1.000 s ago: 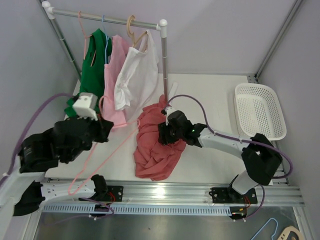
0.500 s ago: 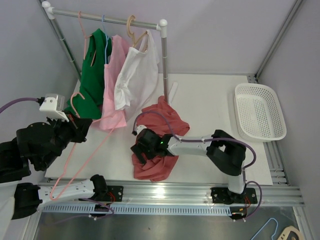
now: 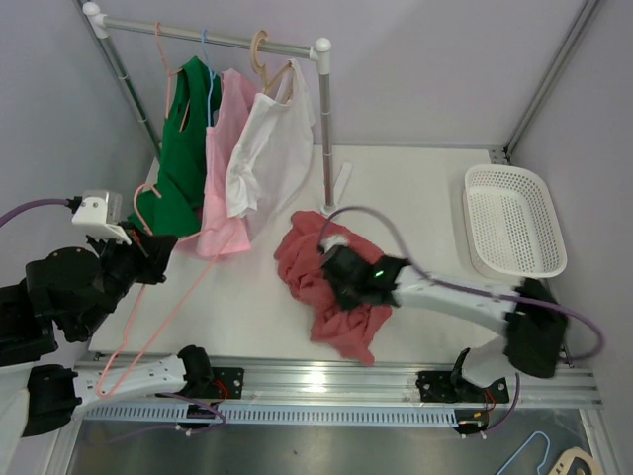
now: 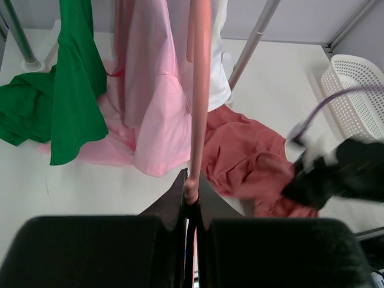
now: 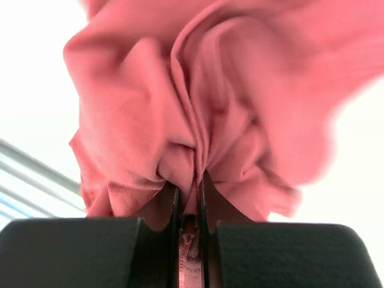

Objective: Remove the t-shirt from the hanger

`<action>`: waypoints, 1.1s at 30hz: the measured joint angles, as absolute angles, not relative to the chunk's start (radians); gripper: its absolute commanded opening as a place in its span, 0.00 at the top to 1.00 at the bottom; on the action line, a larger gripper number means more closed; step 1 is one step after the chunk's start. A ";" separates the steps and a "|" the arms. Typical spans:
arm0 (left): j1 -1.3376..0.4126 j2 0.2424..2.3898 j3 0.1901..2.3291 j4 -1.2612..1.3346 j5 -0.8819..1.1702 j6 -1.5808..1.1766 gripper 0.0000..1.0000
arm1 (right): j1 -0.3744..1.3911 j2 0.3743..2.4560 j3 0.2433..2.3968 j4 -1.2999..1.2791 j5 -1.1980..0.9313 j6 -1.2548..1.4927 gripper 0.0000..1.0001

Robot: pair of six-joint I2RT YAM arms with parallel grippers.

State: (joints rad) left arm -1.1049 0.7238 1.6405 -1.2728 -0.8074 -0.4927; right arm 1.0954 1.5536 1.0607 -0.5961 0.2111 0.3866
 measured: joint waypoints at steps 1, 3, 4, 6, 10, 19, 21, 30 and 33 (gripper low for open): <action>-1.105 0.718 1.631 -1.266 -0.807 -0.487 0.99 | 1.041 1.465 1.063 -0.635 0.207 0.393 1.00; -1.105 0.710 1.614 -1.245 -0.807 -0.465 0.99 | 0.842 1.263 1.089 -0.673 0.219 0.406 1.00; -1.105 0.707 1.608 -1.233 -0.804 -0.450 0.99 | 0.713 1.166 1.115 -0.677 0.243 0.413 1.00; -1.105 0.705 1.604 -1.199 -0.779 -0.413 0.99 | 0.448 1.029 1.174 -0.669 0.260 0.416 1.00; -1.106 0.695 1.617 -1.115 -0.698 -0.341 0.99 | 0.103 0.964 1.349 -0.728 0.309 0.410 1.00; -1.107 0.749 1.760 -0.940 -0.582 -0.226 0.99 | -0.067 1.225 1.571 -0.777 0.234 0.457 1.00; -1.107 0.785 1.760 -0.894 -0.598 -0.195 0.99 | -0.094 1.251 1.563 -0.781 0.223 0.478 1.00; -0.964 1.159 1.934 -0.778 -0.552 -0.105 0.99 | -0.310 1.284 1.402 -0.699 0.126 0.563 1.00; -0.889 1.302 2.016 -0.766 -0.526 -0.104 0.99 | -0.368 1.317 1.405 -0.665 0.104 0.580 1.00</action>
